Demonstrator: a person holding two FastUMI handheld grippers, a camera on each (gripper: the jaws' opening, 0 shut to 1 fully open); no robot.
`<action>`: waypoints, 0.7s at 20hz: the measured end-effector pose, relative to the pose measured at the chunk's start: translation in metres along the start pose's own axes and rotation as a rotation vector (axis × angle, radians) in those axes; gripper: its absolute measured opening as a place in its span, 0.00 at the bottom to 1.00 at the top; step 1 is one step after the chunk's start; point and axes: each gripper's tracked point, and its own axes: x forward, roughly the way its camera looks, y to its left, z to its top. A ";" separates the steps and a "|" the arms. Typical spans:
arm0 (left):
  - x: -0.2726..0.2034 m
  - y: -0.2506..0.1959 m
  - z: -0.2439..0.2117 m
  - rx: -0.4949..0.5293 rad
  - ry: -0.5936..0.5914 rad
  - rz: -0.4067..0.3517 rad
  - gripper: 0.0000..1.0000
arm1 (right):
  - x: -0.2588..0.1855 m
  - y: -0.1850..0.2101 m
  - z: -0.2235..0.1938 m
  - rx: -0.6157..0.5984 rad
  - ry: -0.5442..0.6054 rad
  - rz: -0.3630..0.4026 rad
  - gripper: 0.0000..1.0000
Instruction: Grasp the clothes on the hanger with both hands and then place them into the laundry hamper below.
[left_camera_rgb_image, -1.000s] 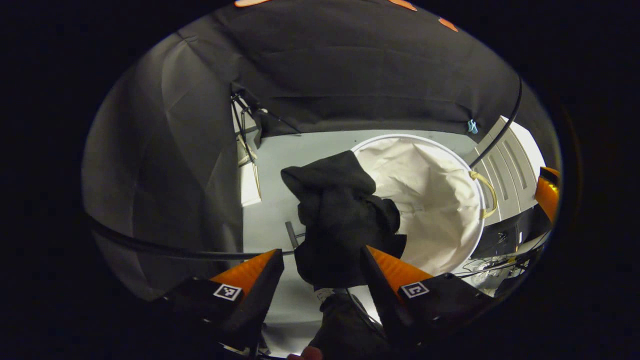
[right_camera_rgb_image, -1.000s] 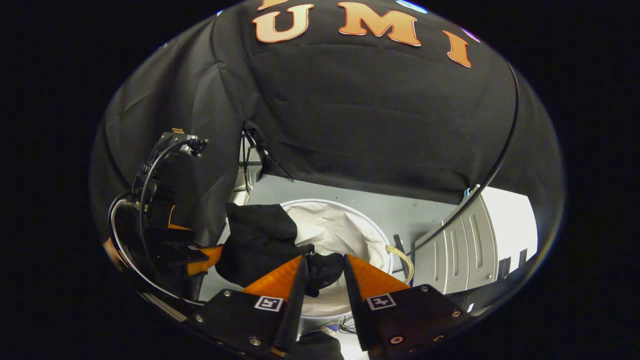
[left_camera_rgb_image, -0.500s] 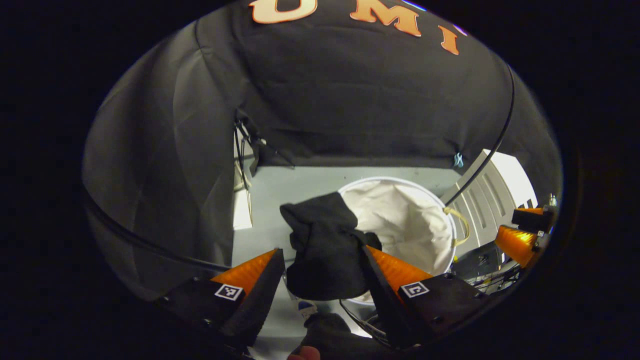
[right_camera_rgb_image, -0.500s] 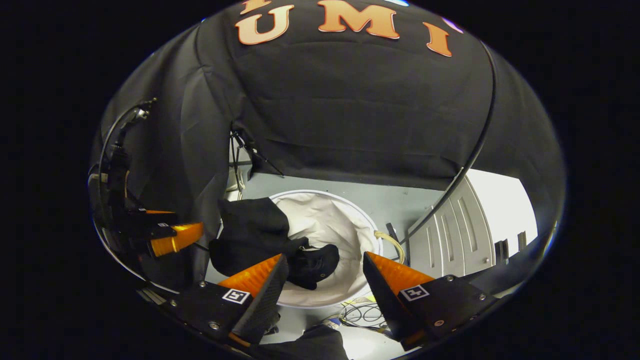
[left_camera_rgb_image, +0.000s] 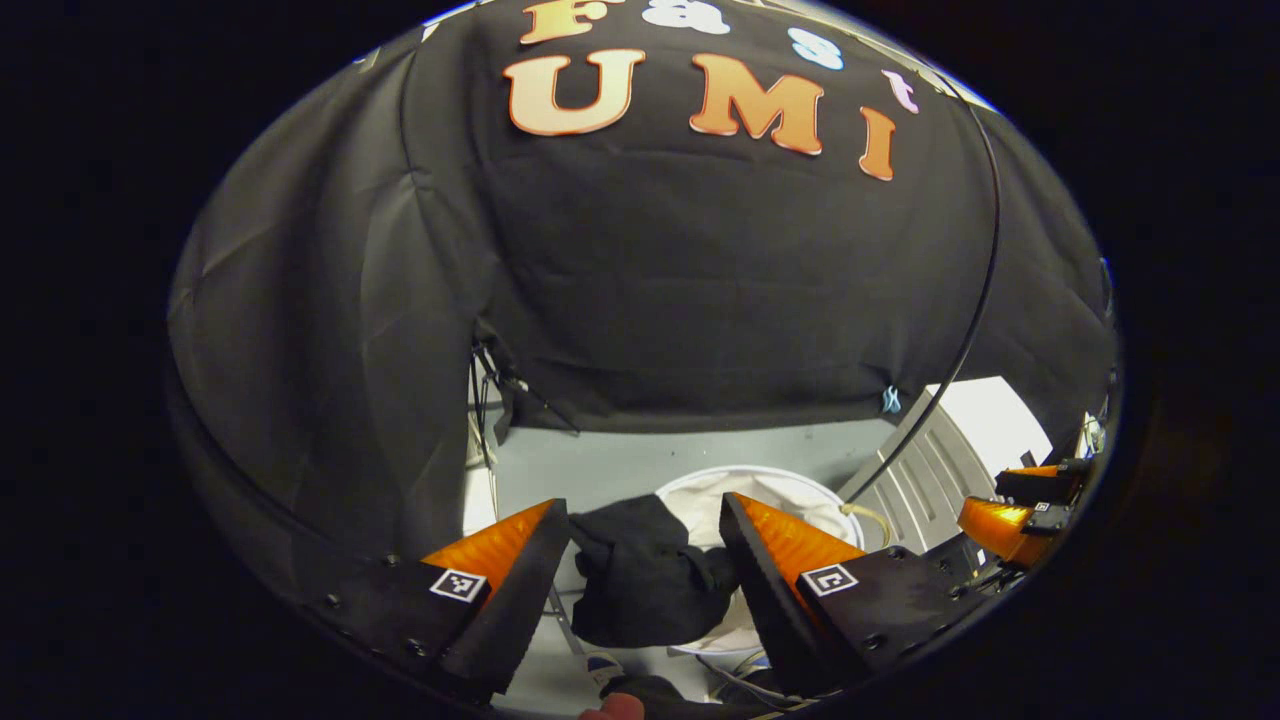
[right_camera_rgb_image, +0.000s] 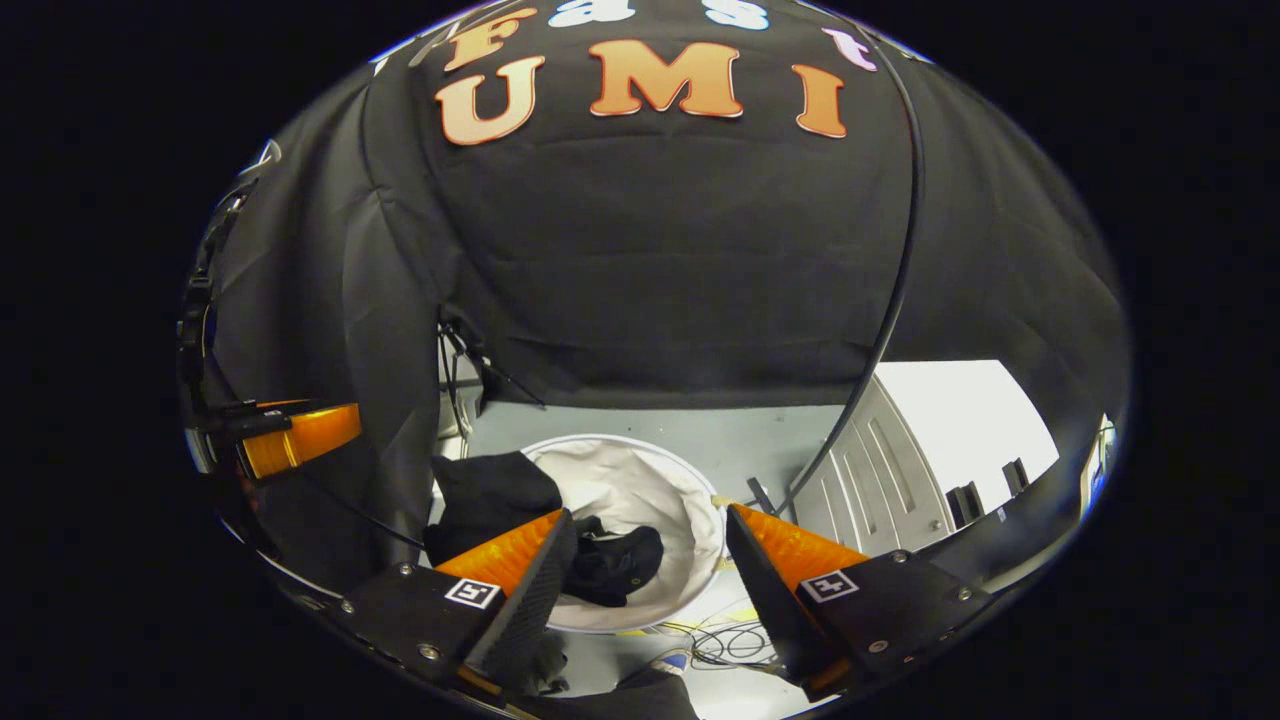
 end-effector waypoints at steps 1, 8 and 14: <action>-0.004 -0.001 0.012 -0.005 -0.027 -0.002 0.99 | -0.005 -0.001 0.009 0.005 -0.018 -0.002 0.93; -0.038 0.000 0.067 -0.010 -0.164 -0.002 0.99 | -0.047 -0.009 0.070 0.028 -0.154 -0.015 0.93; -0.063 0.004 0.123 -0.044 -0.277 -0.004 0.98 | -0.081 -0.018 0.133 0.024 -0.300 -0.038 0.93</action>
